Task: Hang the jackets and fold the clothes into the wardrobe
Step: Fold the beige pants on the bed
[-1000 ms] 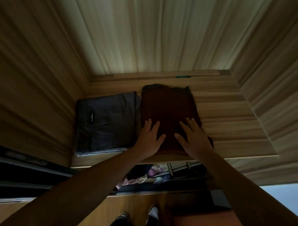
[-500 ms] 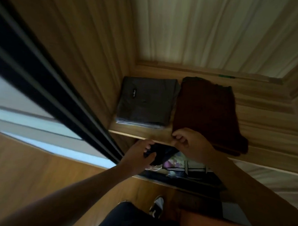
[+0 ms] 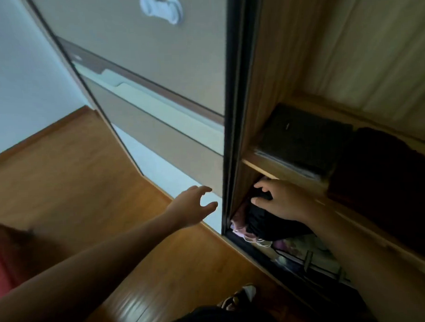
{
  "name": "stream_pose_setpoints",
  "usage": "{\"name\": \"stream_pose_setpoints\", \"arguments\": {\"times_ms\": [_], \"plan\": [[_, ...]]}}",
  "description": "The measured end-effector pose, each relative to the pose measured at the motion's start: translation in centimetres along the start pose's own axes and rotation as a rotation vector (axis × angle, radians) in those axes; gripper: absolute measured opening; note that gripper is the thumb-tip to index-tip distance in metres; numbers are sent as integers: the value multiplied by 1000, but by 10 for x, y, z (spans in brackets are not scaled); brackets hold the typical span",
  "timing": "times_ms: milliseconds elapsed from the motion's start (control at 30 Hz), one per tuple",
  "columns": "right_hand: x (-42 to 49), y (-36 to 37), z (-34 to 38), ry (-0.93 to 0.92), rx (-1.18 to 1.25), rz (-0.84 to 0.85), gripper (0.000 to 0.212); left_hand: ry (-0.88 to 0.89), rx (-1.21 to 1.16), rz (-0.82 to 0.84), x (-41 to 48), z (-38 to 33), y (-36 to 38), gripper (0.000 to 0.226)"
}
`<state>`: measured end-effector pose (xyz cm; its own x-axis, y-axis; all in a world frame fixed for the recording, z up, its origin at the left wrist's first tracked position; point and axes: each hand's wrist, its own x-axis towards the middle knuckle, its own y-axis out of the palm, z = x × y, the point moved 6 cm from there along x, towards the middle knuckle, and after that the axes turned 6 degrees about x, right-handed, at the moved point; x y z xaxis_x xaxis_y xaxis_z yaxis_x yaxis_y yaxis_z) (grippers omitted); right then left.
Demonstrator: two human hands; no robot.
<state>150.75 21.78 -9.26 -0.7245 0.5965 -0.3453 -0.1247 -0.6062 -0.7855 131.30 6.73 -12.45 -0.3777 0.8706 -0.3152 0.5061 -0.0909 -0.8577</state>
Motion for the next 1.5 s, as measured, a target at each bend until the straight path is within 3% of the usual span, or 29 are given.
{"name": "stream_pose_setpoints", "arguments": {"times_ms": [467,800,1233,1500], "plan": [[-7,172,302,-438,-322,233,61,-497,-56,-193,-252,265,-54,64],[1,282,476,-762,-531,419,62,-895,-135,-272,-401,377,-51,61],[18,433,654,-1252,-780,732,64,-1481,-393,-401,-506,441,-19,59],[-86,545,688,-1589,-945,1011,63,-1826,-640,-522,-585,399,58,56]]}}
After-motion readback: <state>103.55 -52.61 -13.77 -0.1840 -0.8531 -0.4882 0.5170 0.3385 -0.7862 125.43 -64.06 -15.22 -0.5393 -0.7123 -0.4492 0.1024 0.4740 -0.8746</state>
